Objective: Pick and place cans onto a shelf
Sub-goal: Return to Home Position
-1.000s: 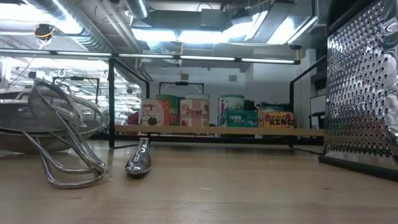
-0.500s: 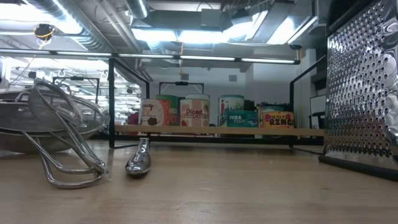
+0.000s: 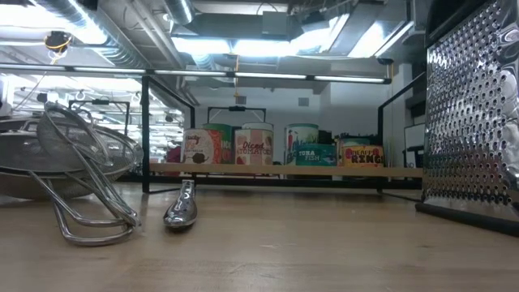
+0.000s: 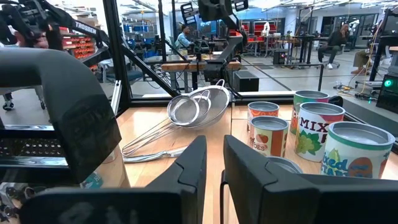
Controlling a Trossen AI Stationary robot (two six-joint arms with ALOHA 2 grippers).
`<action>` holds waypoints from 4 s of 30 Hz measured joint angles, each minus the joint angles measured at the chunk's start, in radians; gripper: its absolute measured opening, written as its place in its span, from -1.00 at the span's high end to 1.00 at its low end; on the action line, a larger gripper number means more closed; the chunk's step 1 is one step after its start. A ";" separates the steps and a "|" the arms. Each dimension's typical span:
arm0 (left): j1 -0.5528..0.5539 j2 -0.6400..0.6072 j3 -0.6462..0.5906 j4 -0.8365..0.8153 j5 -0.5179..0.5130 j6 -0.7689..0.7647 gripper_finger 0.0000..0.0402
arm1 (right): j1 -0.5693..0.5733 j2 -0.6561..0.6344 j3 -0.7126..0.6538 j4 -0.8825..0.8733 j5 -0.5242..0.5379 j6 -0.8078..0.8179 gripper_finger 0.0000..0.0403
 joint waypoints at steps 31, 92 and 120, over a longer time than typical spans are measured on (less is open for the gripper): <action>0.011 -0.330 -0.610 0.552 0.035 0.235 0.64 | 0.000 0.000 0.000 0.000 0.000 0.000 0.69; 0.409 -0.325 -0.653 0.476 0.294 0.025 0.64 | 0.000 0.000 -0.001 0.006 0.000 0.000 0.69; 0.409 -0.325 -0.653 0.476 0.294 0.025 0.64 | 0.000 0.000 -0.001 0.006 0.000 0.000 0.69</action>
